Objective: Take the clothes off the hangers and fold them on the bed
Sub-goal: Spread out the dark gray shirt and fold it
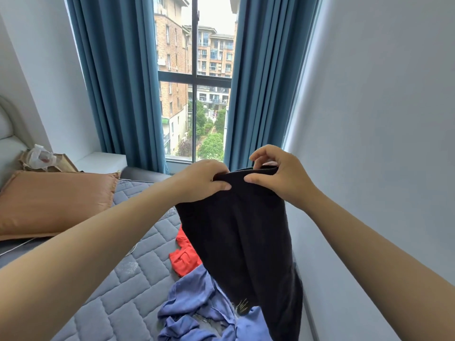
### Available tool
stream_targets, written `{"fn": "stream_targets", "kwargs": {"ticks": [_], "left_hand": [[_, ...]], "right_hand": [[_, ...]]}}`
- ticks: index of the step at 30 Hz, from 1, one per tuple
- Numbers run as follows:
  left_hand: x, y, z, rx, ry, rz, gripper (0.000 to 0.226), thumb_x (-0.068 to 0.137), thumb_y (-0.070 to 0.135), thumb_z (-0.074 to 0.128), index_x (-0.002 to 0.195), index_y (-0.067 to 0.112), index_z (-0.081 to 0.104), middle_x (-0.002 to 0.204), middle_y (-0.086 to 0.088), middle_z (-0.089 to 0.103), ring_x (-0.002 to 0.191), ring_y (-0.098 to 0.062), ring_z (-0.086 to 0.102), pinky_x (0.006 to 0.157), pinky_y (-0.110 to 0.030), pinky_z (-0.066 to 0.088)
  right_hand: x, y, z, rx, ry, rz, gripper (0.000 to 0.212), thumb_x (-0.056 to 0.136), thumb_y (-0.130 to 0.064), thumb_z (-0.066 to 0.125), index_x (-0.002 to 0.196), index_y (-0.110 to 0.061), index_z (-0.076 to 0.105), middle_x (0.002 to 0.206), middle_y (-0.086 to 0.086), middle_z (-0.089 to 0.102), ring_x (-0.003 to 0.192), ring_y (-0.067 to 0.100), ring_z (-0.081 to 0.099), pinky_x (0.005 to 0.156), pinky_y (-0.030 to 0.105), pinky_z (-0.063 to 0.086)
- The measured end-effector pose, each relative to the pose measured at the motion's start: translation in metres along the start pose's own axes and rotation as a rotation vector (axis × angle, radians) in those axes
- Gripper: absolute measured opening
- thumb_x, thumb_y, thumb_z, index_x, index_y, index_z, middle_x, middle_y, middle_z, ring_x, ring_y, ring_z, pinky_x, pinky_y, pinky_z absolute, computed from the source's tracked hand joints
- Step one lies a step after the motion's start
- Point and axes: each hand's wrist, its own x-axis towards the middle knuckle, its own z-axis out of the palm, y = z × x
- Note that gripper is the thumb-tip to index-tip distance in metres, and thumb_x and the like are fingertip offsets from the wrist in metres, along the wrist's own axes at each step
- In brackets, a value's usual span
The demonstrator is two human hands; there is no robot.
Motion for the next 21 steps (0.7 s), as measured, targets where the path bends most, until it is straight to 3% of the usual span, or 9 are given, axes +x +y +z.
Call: {"fn": "stream_targets", "kwargs": {"ticks": [4, 6, 8, 11, 14, 17, 21], "left_hand": [[0.001, 0.003, -0.002, 0.016, -0.017, 0.044, 0.011, 0.096, 0.029, 0.055, 0.100, 0.021, 0.061, 0.090, 0.016, 0.051, 0.085, -0.006, 0.049, 0.072, -0.022, 0.035], [-0.001, 0.003, -0.007, 0.037, 0.003, 0.061, 0.012, 0.095, 0.026, 0.055, 0.101, 0.018, 0.062, 0.091, 0.013, 0.052, 0.084, -0.005, 0.049, 0.075, -0.024, 0.035], [-0.004, 0.000, -0.015, 0.060, -0.009, 0.062, 0.014, 0.095, 0.026, 0.055, 0.104, 0.016, 0.062, 0.091, 0.012, 0.053, 0.081, -0.001, 0.049, 0.073, -0.024, 0.035], [-0.009, -0.008, -0.027, 0.074, -0.093, 0.007, 0.015, 0.095, 0.028, 0.055, 0.106, 0.020, 0.060, 0.093, 0.011, 0.056, 0.082, -0.007, 0.053, 0.069, -0.023, 0.038], [-0.015, -0.019, -0.030, 0.026, -0.153, -0.100, 0.026, 0.089, 0.049, 0.056, 0.105, 0.028, 0.056, 0.094, 0.011, 0.060, 0.086, -0.013, 0.060, 0.070, -0.026, 0.045], [-0.022, -0.022, -0.023, -0.096, -0.118, -0.179, 0.049, 0.071, 0.078, 0.055, 0.096, 0.036, 0.057, 0.088, 0.014, 0.065, 0.078, -0.003, 0.064, 0.069, -0.025, 0.053], [-0.026, -0.028, -0.009, -0.279, 0.102, -0.191, 0.033, 0.081, 0.058, 0.061, 0.094, 0.029, 0.066, 0.085, 0.009, 0.071, 0.073, -0.001, 0.066, 0.068, -0.024, 0.052]], "right_hand": [[-0.022, 0.023, -0.001, 0.205, -0.108, 0.255, 0.075, 0.074, -0.031, 0.083, 0.137, -0.037, 0.042, 0.112, -0.025, 0.058, 0.093, -0.006, 0.064, 0.078, 0.020, 0.057], [-0.034, 0.035, 0.004, 0.342, -0.181, 0.372, 0.078, 0.076, -0.027, 0.082, 0.142, -0.029, 0.041, 0.123, -0.020, 0.058, 0.101, -0.004, 0.063, 0.087, 0.025, 0.056], [-0.040, 0.043, 0.013, 0.396, -0.223, 0.380, 0.047, 0.080, -0.024, 0.077, 0.124, -0.020, 0.062, 0.115, -0.007, 0.070, 0.103, 0.007, 0.067, 0.096, 0.036, 0.054], [-0.038, 0.039, 0.029, 0.420, -0.146, 0.340, 0.024, 0.080, -0.021, 0.077, 0.103, -0.019, 0.074, 0.099, -0.003, 0.075, 0.095, 0.013, 0.071, 0.087, 0.032, 0.057], [-0.026, 0.026, 0.045, 0.452, -0.076, 0.298, 0.018, 0.078, -0.016, 0.079, 0.096, -0.017, 0.074, 0.092, 0.000, 0.075, 0.087, 0.014, 0.072, 0.074, 0.025, 0.058], [-0.014, 0.011, 0.058, 0.309, -0.066, 0.221, 0.020, 0.076, -0.016, 0.081, 0.087, -0.003, 0.070, 0.082, 0.014, 0.069, 0.078, 0.027, 0.068, 0.075, 0.042, 0.055], [-0.005, -0.002, 0.062, 0.299, -0.038, 0.198, 0.026, 0.074, -0.018, 0.083, 0.079, -0.002, 0.063, 0.074, 0.013, 0.062, 0.071, 0.026, 0.063, 0.077, 0.044, 0.055]]}}
